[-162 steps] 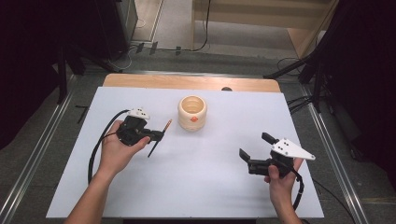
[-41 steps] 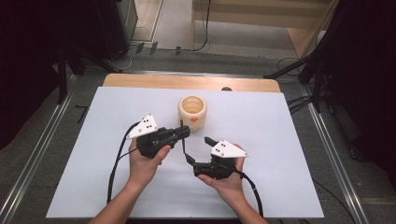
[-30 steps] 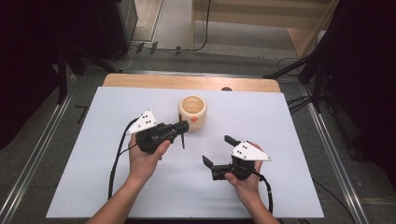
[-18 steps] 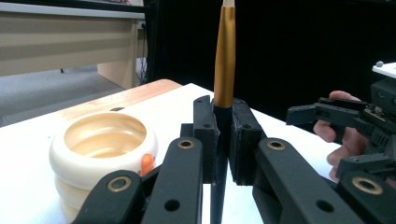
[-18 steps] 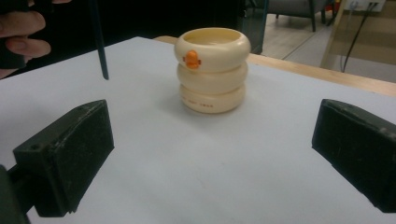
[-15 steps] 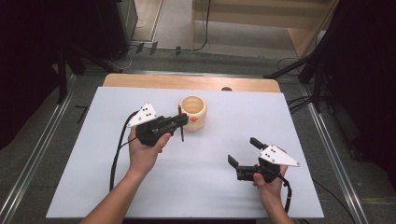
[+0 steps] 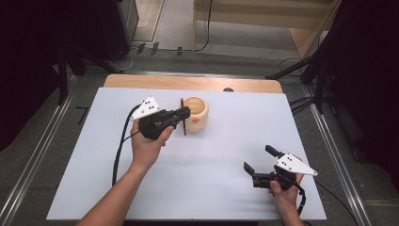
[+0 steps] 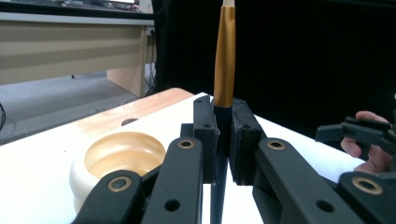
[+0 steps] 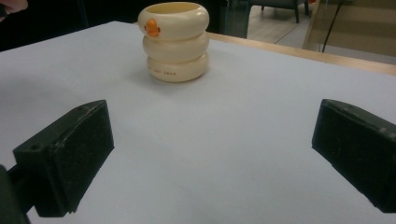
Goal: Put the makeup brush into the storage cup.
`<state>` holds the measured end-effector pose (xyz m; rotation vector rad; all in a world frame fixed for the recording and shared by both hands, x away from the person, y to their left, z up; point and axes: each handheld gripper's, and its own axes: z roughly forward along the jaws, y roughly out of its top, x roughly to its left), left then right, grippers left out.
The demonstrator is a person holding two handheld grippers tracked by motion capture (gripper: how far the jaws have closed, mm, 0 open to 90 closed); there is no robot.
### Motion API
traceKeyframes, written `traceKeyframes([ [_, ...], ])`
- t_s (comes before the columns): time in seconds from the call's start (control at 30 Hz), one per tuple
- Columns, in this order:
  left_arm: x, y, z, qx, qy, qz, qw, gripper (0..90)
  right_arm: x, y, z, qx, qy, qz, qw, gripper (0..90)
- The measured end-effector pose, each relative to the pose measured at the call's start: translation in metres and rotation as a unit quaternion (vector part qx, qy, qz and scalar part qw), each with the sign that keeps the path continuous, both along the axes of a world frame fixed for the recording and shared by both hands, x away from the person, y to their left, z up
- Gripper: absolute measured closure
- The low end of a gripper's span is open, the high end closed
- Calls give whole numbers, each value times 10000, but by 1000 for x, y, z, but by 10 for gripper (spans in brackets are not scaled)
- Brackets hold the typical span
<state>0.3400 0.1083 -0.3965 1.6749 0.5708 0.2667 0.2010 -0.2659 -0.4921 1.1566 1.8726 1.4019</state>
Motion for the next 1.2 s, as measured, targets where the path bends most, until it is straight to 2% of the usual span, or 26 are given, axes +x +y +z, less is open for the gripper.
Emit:
traceKeyframes([
  [0.27,10,-2,7,-112,-75,76,9999,845,2,-4,-3,13,39,-110,9999,0],
  [0.63,21,-6,16,-202,-188,213,9994,845,2,-5,-7,-27,29,-98,9999,0],
  [1.2,35,-21,25,-204,-376,322,9986,845,2,-7,-6,-23,27,-134,9999,0],
])
